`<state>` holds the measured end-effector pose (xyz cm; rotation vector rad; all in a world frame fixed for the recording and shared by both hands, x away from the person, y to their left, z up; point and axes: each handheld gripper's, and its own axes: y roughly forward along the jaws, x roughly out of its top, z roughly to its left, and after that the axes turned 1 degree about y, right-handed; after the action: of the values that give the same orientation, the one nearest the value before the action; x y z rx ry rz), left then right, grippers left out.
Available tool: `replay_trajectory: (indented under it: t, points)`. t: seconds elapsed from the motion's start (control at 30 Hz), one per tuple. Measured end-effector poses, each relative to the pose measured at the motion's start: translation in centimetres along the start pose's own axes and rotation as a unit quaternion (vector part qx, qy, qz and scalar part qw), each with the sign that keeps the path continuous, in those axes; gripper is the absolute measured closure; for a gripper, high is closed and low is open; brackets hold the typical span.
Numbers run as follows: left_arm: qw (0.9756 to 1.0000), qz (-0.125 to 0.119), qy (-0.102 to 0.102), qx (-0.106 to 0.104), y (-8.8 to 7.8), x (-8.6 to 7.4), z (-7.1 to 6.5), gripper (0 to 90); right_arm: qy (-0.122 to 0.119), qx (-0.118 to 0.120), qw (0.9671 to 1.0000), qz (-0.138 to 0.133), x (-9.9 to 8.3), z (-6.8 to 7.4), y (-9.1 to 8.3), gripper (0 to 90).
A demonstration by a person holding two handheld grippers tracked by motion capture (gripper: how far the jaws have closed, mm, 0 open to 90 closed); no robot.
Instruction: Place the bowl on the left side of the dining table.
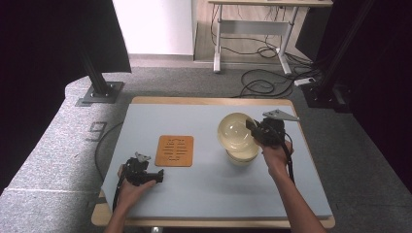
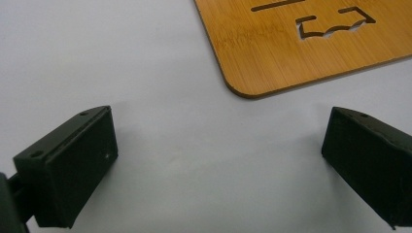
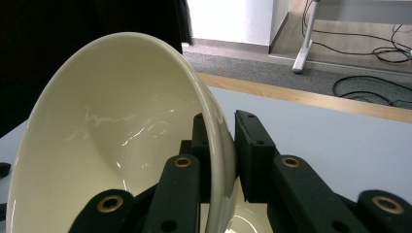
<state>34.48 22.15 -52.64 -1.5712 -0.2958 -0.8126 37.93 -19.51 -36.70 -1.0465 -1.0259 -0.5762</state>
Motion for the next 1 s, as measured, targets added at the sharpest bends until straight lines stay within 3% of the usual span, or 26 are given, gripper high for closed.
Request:
replay_trajectory:
  t: [0.33, 1.0]
  points:
    - [1.0000, 0.000, -0.001, 0.000, 0.0, 0.0, 0.0, 0.0, -0.005, 0.008, 1.0000, 0.004, 0.4, 1.3, 1.2, 79.2]
    - [1.0000, 0.001, -0.001, 0.000, 0.0, 0.0, 0.0, 0.0, -0.002, 0.018, 0.9998, 0.007, 0.3, 2.4, 2.2, 79.2]
